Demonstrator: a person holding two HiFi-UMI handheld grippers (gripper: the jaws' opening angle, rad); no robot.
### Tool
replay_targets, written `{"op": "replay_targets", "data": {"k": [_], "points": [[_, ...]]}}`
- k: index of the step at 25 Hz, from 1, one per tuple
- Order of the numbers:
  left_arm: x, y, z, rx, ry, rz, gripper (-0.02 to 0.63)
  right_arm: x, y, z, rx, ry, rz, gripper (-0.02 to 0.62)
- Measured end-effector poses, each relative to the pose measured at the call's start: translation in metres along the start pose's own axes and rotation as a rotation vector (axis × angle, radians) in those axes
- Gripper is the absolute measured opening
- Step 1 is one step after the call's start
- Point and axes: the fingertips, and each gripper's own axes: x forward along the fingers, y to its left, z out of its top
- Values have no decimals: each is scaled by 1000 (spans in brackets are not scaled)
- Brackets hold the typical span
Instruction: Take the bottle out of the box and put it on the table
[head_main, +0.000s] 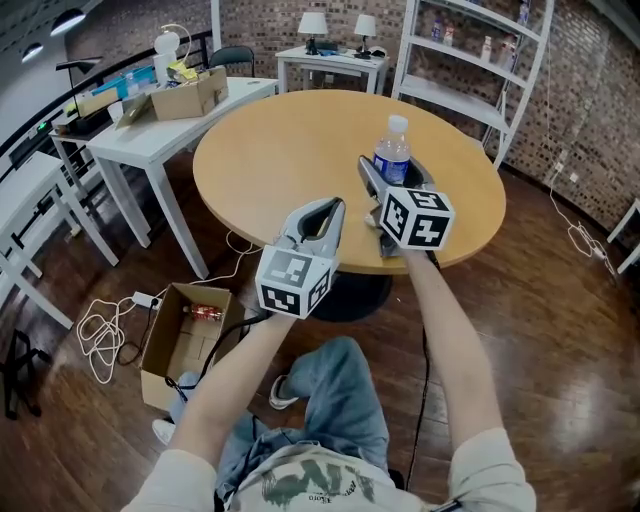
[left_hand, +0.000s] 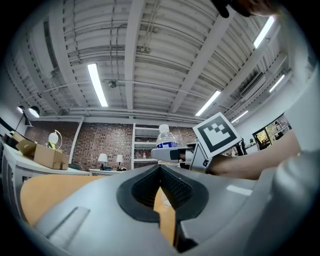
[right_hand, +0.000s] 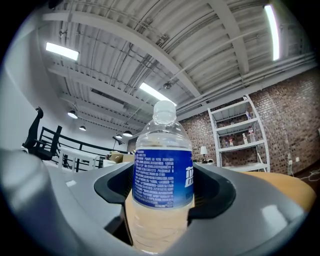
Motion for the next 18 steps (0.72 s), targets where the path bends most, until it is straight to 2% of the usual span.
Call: {"op": "replay_targets", "data": {"k": [4,10,18], "points": [[-1,-3,0,1,1,-3,0,-1,4,2,-37,21,4,376],[-6,-6,0,-12,1,-1,0,-13,1,1,-41,30,-21,374],[-11,-10,6,-19,-9,-4,0,-39,5,16,-62,-12,-40,348]]}}
